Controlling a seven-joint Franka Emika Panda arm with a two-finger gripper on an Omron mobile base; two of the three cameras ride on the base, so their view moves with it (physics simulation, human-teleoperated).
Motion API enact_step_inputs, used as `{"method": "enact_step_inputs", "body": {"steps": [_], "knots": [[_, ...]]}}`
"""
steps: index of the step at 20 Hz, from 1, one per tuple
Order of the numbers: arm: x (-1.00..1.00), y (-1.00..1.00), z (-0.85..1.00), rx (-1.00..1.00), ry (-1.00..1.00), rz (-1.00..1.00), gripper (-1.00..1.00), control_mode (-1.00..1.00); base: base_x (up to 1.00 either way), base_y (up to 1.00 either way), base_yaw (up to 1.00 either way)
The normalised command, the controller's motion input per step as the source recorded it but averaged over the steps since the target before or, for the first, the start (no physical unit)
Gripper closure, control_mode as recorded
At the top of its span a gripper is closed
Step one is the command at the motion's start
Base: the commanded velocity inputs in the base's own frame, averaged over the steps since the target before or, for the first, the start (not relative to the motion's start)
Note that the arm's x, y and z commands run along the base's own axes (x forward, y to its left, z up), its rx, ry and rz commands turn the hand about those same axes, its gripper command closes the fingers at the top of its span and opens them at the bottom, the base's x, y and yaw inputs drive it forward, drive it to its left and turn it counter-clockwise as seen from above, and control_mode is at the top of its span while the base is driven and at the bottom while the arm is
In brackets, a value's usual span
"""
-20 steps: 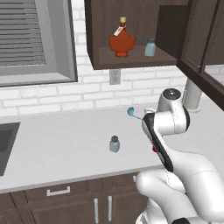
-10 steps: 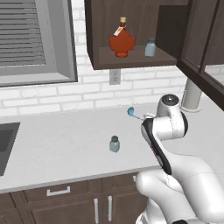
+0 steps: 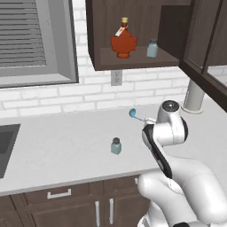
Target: Put the shaker and condiment bottle from the counter next to their counterparts in the cabinet.
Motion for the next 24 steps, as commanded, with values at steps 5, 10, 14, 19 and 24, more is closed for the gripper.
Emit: {"method": "enact_step_inputs", "body": {"steps": [5,10,14,19,24], "knots": [[0.15,-0.01,-0.09,0.00,0.00,0.00,-1.00,-1.00,0.00,0.00,0.00],[0.05,-0.06,-0.01,0.02,0.00,0.00,-1.00,-1.00,0.00,0.00,0.00],[0.00,-0.07,0.00,0.02,0.00,0.00,-1.00,-1.00,0.00,0.00,0.00],[0.00,-0.05,0.00,0.02,0.00,0.00,-1.00,-1.00,0.00,0.00,0.00],[0.00,-0.02,-0.04,0.00,0.00,0.00,-1.00,-1.00,0.00,0.00,0.00]]}}
